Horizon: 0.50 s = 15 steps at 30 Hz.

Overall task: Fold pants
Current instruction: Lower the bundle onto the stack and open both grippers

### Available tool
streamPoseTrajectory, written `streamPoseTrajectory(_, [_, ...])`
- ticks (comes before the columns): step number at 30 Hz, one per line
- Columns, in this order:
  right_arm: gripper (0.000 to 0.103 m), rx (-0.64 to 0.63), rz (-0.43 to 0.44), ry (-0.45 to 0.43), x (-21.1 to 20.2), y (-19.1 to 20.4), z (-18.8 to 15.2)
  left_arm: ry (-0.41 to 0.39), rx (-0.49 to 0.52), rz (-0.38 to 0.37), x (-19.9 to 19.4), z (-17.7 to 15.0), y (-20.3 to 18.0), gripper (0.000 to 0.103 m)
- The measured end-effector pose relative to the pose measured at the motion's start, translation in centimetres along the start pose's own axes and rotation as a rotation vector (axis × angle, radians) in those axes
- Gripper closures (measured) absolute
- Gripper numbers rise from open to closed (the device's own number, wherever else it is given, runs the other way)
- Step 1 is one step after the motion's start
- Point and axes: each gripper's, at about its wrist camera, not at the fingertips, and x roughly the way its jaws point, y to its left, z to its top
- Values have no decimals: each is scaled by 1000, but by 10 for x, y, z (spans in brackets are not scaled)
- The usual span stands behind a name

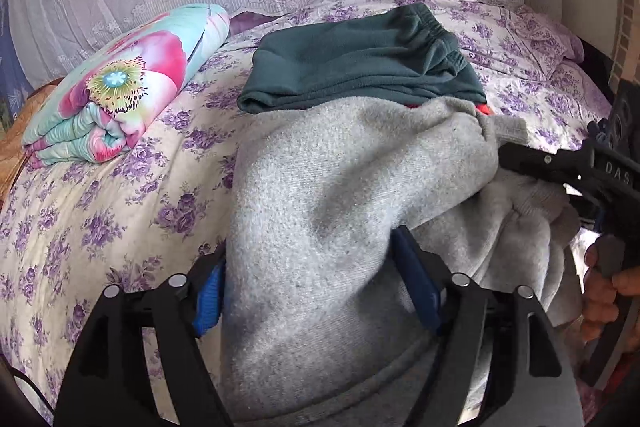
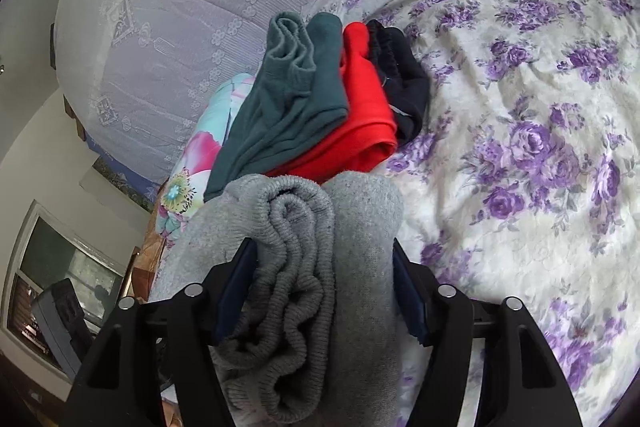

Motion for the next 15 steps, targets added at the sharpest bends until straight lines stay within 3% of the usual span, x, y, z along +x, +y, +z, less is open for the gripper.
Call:
streamPoseTrajectory(4, [17, -140, -108, -42, -5, 15, 0, 29, -45, -49, 0, 0, 19, 14])
streamPoseTrajectory(7, [15, -147, -123, -44, -8, 12, 2, 67, -120, -126, 0, -7, 41, 13])
streamPoseTrajectory(10, [15, -109, -144, -73, -22, 11, 1, 20, -137, -109, -17, -20, 55, 14])
streamPoseTrajectory(12, [20, -125, -175, -167, -41, 24, 2, -37, -152, -70, -33, -27, 61, 14])
streamPoseTrajectory(13, [26, -151, -162, -216, -51, 34, 3, -66, -160, -58, -40, -29, 63, 14])
streamPoseTrajectory(15, [28, -229, -122, -278, -65, 60, 0, -123, -163, -68, -52, -25, 63, 15])
